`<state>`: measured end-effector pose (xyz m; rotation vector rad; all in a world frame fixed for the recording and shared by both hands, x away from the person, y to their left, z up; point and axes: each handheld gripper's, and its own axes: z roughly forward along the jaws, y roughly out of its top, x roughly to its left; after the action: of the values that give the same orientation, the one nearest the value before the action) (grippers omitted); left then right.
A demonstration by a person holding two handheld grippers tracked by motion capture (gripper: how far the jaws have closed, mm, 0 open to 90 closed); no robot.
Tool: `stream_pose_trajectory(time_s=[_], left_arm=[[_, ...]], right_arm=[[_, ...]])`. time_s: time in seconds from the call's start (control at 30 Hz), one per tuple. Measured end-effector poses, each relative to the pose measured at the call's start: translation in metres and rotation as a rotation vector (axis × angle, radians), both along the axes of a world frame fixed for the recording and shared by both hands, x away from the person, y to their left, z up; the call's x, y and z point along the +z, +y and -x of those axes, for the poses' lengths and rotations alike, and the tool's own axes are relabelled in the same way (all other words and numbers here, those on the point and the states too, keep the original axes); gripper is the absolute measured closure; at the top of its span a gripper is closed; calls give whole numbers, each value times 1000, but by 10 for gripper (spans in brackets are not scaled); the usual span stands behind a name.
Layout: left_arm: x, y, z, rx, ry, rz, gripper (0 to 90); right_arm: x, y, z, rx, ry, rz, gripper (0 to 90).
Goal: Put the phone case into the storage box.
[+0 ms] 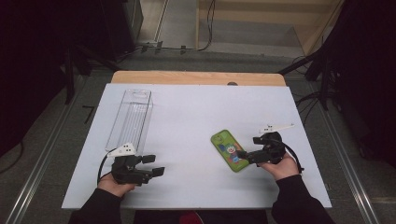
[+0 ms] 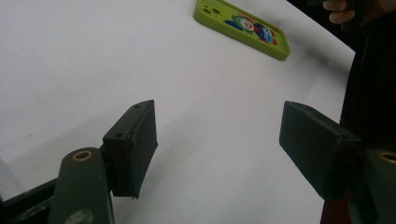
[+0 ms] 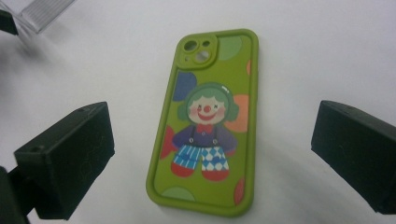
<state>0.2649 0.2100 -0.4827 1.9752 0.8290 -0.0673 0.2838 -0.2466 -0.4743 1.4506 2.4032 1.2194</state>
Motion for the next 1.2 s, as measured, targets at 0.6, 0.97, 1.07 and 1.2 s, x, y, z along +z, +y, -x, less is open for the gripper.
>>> stream_pose_trajectory(time_s=[0.6,0.97,1.07,1.2], left_arm=[[0,0,0,-4,5,0,286],[0,0,0,-4,7,2,286],[-1,0,-1,-5,8,4,286],[-1,-1,0,-8,7,-1,286]], right_arm=[[-1,24,-17,33,-8,58,0],[-2,35,-25,37,-14,79,0],[-2,39,-27,35,-14,83,0],[0,44,-29,36,-38,86,0]])
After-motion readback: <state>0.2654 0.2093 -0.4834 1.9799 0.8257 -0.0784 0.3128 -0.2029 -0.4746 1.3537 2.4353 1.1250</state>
